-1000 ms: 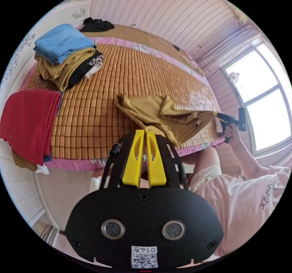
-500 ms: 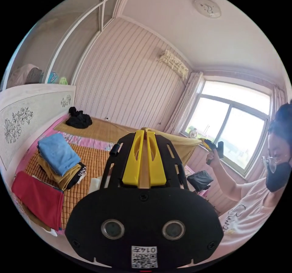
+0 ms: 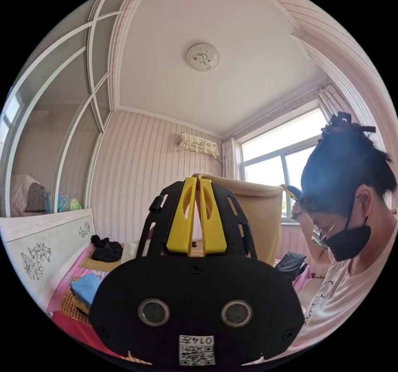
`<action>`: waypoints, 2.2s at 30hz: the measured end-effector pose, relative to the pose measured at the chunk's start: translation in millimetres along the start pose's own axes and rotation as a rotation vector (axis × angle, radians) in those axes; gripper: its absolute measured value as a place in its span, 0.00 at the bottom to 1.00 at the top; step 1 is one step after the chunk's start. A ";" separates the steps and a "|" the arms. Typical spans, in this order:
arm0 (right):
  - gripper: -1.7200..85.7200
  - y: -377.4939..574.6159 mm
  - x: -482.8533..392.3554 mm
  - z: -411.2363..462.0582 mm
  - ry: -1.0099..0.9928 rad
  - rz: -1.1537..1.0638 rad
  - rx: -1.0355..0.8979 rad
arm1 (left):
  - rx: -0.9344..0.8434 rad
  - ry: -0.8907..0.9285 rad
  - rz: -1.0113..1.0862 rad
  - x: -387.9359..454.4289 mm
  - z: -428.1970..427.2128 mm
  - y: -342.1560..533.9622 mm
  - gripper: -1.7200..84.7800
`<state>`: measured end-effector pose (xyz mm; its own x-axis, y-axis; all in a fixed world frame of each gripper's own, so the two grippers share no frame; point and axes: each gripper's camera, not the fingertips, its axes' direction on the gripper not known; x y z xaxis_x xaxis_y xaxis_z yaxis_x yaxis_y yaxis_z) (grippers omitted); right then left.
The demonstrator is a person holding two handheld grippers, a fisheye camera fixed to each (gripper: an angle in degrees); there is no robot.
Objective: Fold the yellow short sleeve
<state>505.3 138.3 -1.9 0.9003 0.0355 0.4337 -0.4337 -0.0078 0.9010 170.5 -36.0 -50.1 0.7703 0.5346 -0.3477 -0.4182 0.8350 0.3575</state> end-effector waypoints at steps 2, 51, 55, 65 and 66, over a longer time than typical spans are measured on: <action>0.02 -8.7 7.4 10.9 0.007 0.008 -0.027 | -0.026 0.014 -0.048 -15.4 16.3 1.4 0.01; 0.02 545.0 304.6 62.1 0.577 0.984 -1.244 | -1.596 -0.073 -0.645 -126.3 336.3 597.0 0.01; 0.02 549.7 294.2 57.7 0.544 0.938 -1.335 | -1.663 -0.065 -0.578 -118.9 344.3 597.2 0.01; 0.04 574.8 291.9 53.8 0.458 0.932 -1.426 | -1.711 -0.104 -0.575 -125.7 368.0 609.1 0.02; 0.04 575.6 293.9 51.3 0.454 0.932 -1.427 | -1.713 -0.134 -0.570 -128.7 369.3 608.2 0.02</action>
<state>522.1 92.9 644.6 0.3850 0.7805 0.4925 -0.6639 0.6049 -0.4397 -5.2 355.1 532.2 0.9743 0.2251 0.0008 -0.0299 0.1329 -0.9907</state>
